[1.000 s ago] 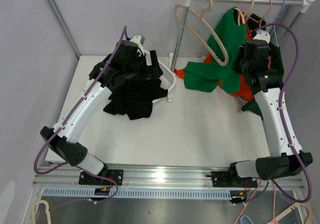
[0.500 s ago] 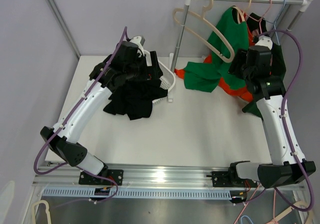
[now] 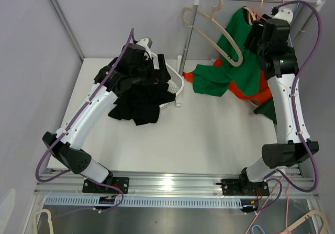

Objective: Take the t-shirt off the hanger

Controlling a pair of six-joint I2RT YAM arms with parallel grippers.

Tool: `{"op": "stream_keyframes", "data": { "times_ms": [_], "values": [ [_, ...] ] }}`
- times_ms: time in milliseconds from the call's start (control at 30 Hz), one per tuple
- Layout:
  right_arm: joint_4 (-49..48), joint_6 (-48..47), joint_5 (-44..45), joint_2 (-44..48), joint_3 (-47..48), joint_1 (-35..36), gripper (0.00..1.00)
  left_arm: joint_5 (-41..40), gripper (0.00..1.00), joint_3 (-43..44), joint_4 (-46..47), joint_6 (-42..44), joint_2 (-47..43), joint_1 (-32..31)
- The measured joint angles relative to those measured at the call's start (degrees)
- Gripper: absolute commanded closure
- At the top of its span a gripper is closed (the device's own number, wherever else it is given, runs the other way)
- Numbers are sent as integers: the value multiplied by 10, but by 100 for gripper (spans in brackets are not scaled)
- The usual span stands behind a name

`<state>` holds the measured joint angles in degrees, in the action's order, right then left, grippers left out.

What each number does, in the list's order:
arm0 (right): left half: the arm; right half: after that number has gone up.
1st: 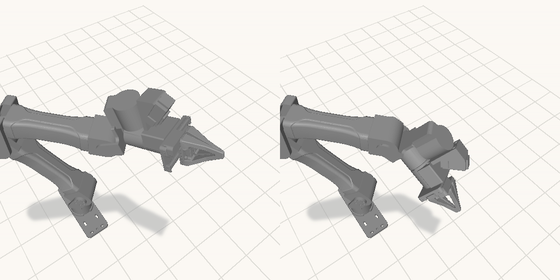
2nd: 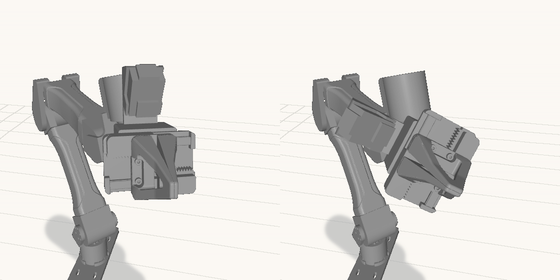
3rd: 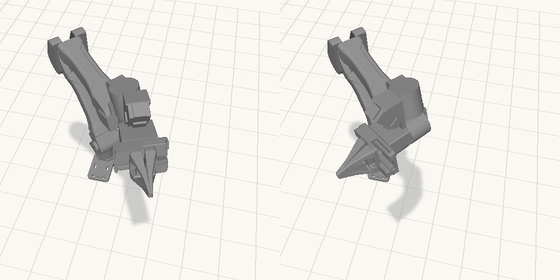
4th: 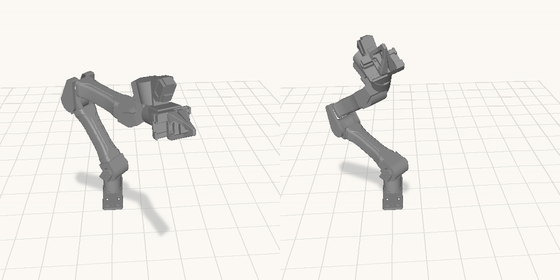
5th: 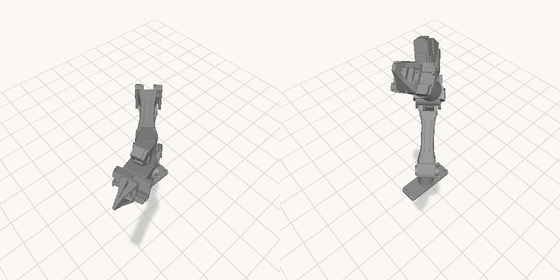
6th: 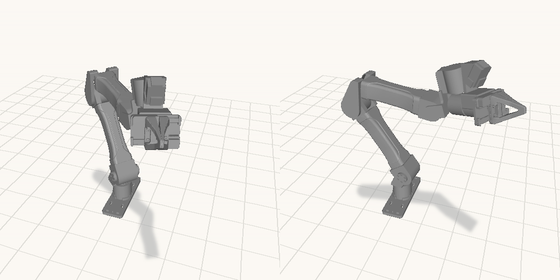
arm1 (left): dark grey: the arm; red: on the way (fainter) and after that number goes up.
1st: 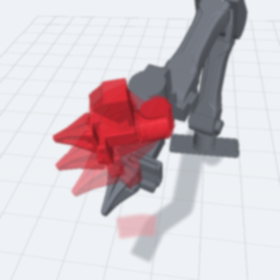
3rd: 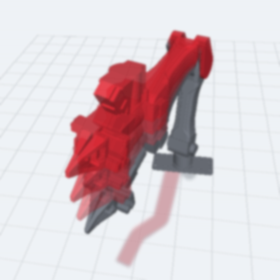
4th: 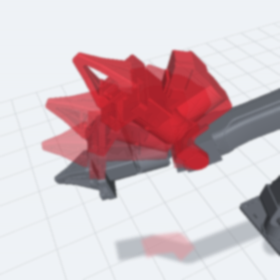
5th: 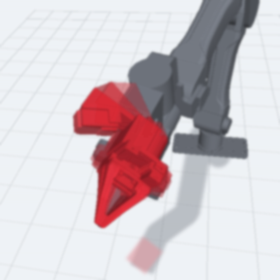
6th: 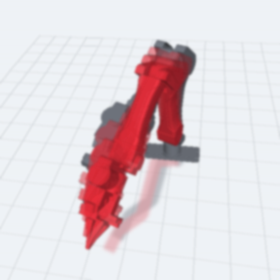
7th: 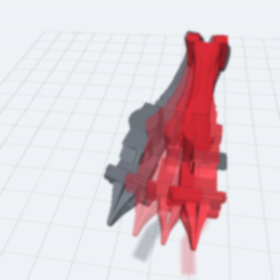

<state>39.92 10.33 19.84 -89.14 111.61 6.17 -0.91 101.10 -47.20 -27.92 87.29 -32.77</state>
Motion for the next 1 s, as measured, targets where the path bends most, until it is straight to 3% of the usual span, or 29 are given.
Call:
{"op": "stream_keyframes", "data": {
  "times_ms": [133,300,500,567,700,867,900,967,1000],
  "values": [
    [-10,-19,-2,-57,109,-6,24,0,0,3,0,0,0,0],
    [-68,-44,-36,-120,180,-24,25,5,1,6,7,0,1,0],
    [-91,-46,-87,-264,303,-53,27,7,0,43,8,10,36,0],
    [-100,-47,-99,-289,304,-56,34,7,0,57,10,11,51,0],
    [-132,-49,-128,-303,309,-57,62,3,0,61,20,16,66,0],
    [-172,-55,-153,-303,312,-56,61,-3,1,61,32,16,73,0],
    [-177,-57,-155,-303,312,-56,70,-3,0,61,34,16,73,0],
    [-186,-61,-158,-303,312,-56,80,-3,0,61,35,16,73,0],
    [-189,-61,-160,-303,312,-56,90,-3,0,61,37,16,73,0]
  ]
}}
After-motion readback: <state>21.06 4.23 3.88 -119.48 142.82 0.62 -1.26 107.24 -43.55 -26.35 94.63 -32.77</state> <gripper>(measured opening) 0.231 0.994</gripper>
